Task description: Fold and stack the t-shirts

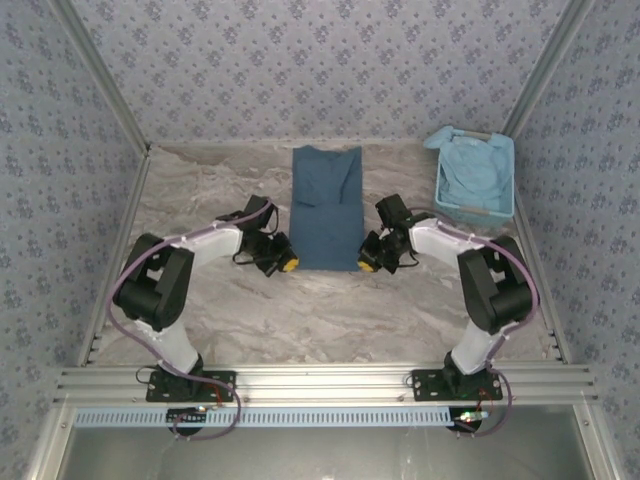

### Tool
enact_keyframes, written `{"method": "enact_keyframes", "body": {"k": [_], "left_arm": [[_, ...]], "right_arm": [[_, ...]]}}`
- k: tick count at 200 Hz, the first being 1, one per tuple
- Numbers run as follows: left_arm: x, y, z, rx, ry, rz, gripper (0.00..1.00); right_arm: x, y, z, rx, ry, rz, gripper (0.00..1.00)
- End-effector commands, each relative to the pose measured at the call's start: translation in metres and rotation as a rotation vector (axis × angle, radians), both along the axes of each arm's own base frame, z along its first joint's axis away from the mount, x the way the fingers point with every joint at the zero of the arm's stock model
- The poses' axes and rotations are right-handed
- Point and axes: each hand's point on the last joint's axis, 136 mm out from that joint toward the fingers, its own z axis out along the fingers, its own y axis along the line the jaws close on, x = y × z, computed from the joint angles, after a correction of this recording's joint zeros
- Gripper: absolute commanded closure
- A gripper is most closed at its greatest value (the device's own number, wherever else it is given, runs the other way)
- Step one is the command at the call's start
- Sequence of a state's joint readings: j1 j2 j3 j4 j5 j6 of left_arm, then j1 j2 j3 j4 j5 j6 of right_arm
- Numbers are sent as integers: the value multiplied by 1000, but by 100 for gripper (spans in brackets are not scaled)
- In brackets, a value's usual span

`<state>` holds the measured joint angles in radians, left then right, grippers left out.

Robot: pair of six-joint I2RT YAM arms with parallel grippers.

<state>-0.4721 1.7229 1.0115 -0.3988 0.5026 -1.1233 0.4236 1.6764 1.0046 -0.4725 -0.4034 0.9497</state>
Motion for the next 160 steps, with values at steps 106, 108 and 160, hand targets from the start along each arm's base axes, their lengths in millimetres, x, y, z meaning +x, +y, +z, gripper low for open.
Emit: {"method": "enact_keyframes", "body": {"k": [106, 108, 160], "left_arm": [[-168, -2, 126, -229, -162, -277, 100], [-167, -2, 129, -238, -170, -274, 100], [-125, -13, 172, -264, -286, -192, 100]], "right_arm": [[-183, -24, 122, -6, 20, 239, 100], [-183, -24, 125, -1, 15, 233, 100], [-146, -10, 181, 62, -78, 178, 100]]}}
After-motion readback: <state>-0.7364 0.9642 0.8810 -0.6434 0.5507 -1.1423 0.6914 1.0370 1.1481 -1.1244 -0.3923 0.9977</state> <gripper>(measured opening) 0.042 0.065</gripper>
